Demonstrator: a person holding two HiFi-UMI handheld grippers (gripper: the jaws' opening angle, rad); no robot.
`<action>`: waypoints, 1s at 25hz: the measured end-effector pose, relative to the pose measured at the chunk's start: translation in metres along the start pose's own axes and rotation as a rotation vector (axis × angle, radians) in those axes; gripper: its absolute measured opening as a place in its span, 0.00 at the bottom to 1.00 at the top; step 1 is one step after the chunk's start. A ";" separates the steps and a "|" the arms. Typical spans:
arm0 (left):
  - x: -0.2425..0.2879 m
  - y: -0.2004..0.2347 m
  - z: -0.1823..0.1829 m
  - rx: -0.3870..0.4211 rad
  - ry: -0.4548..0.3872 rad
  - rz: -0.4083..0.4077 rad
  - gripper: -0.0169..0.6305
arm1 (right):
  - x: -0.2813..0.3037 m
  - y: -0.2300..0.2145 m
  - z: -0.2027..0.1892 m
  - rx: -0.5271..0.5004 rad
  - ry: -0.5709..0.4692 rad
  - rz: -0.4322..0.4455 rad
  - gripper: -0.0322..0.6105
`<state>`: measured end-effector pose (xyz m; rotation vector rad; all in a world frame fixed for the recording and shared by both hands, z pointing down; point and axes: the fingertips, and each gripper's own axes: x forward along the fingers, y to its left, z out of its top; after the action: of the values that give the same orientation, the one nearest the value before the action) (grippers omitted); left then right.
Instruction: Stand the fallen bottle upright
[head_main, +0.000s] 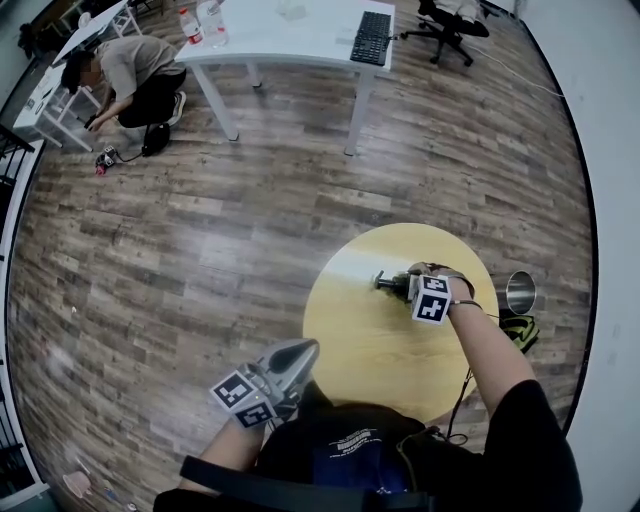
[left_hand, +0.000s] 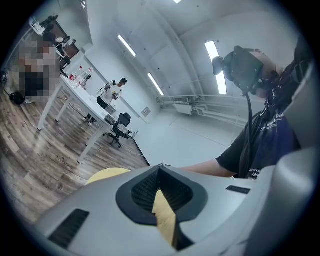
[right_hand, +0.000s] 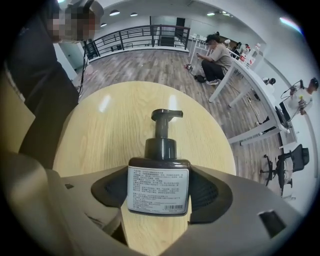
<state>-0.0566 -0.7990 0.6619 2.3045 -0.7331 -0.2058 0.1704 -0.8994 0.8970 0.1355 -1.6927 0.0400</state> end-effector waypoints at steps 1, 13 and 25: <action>0.004 -0.003 0.001 0.002 0.003 0.000 0.04 | -0.002 -0.001 0.000 0.008 -0.022 -0.005 0.61; 0.062 -0.044 -0.014 0.035 0.058 -0.012 0.04 | -0.025 -0.024 -0.001 0.166 -0.391 -0.079 0.61; 0.146 -0.088 -0.043 0.046 0.182 -0.049 0.04 | -0.038 -0.033 -0.054 0.315 -0.758 -0.154 0.61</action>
<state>0.1181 -0.8034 0.6436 2.3491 -0.5955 -0.0009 0.2318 -0.9238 0.8645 0.5735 -2.4166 0.1554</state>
